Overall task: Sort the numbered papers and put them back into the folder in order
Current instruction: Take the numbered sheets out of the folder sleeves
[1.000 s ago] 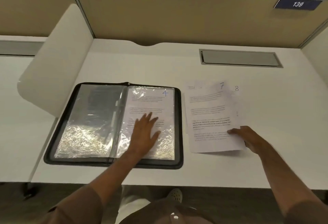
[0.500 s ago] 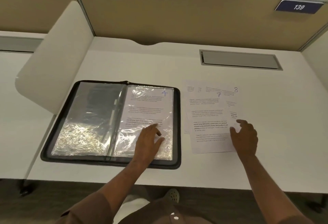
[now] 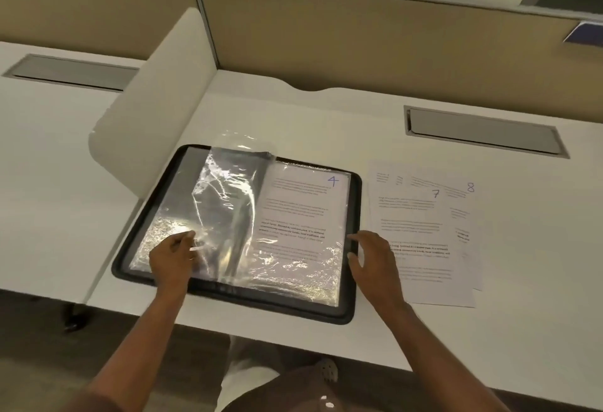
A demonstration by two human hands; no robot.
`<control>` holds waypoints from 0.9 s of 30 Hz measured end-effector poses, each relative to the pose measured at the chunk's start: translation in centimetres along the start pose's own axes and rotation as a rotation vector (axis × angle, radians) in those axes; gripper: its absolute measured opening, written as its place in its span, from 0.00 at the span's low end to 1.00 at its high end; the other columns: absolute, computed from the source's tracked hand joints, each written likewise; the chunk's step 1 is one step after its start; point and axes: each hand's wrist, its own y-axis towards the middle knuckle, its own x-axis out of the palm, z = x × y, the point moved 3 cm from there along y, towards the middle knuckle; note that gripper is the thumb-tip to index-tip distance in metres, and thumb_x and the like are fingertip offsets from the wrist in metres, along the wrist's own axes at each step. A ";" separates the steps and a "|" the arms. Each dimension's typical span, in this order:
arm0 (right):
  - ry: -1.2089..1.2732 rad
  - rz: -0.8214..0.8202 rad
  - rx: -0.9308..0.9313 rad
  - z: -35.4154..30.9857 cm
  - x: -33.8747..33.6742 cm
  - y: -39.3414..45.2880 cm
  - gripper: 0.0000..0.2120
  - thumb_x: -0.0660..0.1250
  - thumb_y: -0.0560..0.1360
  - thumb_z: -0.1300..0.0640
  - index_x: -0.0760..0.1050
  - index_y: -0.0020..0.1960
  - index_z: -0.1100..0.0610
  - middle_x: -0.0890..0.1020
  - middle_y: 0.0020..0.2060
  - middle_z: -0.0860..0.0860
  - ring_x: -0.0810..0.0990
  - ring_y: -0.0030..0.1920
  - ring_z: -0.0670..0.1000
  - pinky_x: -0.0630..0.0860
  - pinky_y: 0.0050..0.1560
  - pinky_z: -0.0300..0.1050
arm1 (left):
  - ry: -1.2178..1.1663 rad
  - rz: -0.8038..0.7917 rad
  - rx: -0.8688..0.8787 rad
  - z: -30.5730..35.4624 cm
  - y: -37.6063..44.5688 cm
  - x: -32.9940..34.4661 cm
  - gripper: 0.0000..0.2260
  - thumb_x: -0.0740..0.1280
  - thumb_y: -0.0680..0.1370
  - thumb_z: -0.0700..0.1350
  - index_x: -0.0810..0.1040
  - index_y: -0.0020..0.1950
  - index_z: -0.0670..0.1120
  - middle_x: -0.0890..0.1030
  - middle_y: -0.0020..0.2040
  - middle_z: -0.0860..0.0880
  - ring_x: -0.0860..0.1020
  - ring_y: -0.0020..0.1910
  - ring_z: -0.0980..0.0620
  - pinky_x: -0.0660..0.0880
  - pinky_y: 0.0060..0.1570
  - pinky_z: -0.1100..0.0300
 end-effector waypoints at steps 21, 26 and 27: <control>-0.367 -0.247 -0.228 0.0 6.1 -0.5 0.29 0.57 0.83 0.39 0.57 0.81 0.46 0.53 0.82 0.48 0.50 0.81 0.51 0.50 0.79 0.50 | 0.411 -0.249 0.678 4.1 -4.4 3.1 0.11 0.71 0.79 0.41 0.81 0.60 0.48 0.81 0.60 0.51 0.75 0.62 0.56 0.69 0.67 0.60; -0.362 -0.269 -0.218 0.3 6.1 -0.3 0.30 0.56 0.83 0.37 0.55 0.81 0.45 0.52 0.82 0.47 0.48 0.82 0.49 0.49 0.79 0.51 | 0.783 -0.682 0.881 0.1 -7.7 8.9 0.22 0.77 0.71 0.56 0.80 0.64 0.54 0.76 0.70 0.53 0.70 0.71 0.53 0.64 0.73 0.53; -0.358 -0.274 -0.218 0.3 6.1 -0.4 0.30 0.56 0.83 0.37 0.55 0.81 0.45 0.52 0.82 0.47 0.48 0.82 0.49 0.50 0.79 0.51 | 0.840 -0.710 0.905 -0.5 -7.9 9.5 0.23 0.78 0.69 0.57 0.81 0.63 0.55 0.76 0.70 0.53 0.70 0.71 0.52 0.65 0.72 0.52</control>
